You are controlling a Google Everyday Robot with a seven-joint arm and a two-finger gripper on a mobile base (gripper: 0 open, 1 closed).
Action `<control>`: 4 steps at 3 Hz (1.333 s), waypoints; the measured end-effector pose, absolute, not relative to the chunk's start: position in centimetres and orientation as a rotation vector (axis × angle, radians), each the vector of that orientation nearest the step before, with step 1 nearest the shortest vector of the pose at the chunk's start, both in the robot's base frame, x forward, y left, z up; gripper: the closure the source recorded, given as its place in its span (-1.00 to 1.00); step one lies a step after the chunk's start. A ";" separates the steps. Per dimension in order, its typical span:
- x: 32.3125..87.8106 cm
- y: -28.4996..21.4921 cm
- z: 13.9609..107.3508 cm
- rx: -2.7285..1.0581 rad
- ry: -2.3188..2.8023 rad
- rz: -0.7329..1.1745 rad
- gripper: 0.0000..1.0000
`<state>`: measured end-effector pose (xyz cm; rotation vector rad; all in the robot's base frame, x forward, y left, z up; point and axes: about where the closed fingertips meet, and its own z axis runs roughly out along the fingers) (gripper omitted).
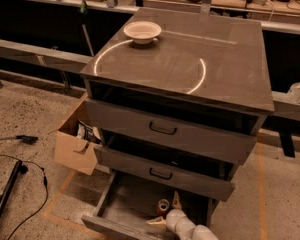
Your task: Place coke can into bottom drawer
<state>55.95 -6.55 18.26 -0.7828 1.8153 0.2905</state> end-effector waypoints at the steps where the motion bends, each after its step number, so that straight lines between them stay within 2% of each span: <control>1: 55.1 -9.2 19.5 -0.728 1.853 0.311 -1.00; 3: 53.5 -14.3 22.2 -0.604 1.934 0.340 -1.00; 4: 52.9 -16.0 23.2 -0.601 1.965 0.359 -0.66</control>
Offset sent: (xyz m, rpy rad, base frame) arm -0.0297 -0.0979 0.0489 0.1226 0.1308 -0.1669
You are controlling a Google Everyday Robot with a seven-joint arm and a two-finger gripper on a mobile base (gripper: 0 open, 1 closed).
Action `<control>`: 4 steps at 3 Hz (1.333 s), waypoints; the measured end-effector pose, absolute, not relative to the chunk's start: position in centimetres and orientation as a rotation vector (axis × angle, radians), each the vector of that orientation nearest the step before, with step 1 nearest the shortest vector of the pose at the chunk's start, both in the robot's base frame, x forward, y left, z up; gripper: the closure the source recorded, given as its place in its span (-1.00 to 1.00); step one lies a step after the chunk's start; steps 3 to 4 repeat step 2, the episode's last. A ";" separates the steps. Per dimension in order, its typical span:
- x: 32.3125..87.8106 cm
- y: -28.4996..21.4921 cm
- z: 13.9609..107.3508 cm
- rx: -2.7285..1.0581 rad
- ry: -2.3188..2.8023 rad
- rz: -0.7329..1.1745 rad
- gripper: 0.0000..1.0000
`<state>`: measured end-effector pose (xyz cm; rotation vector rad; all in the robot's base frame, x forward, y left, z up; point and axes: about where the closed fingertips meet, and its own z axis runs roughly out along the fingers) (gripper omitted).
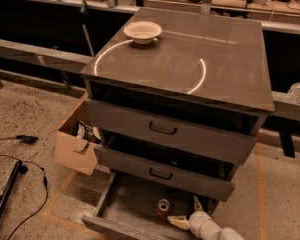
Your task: Place coke can into bottom drawer
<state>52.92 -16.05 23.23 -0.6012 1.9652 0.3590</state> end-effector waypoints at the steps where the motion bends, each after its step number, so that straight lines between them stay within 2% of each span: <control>1: 52.3 -18.0 24.1 -0.615 2.004 0.346 -0.21; 2: 52.3 -18.1 24.3 -0.620 2.004 0.343 0.25; 4: 52.3 -18.1 24.3 -0.620 2.004 0.343 0.25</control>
Offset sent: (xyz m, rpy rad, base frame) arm -0.0062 -0.0178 0.0079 -0.0234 0.0303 -0.0002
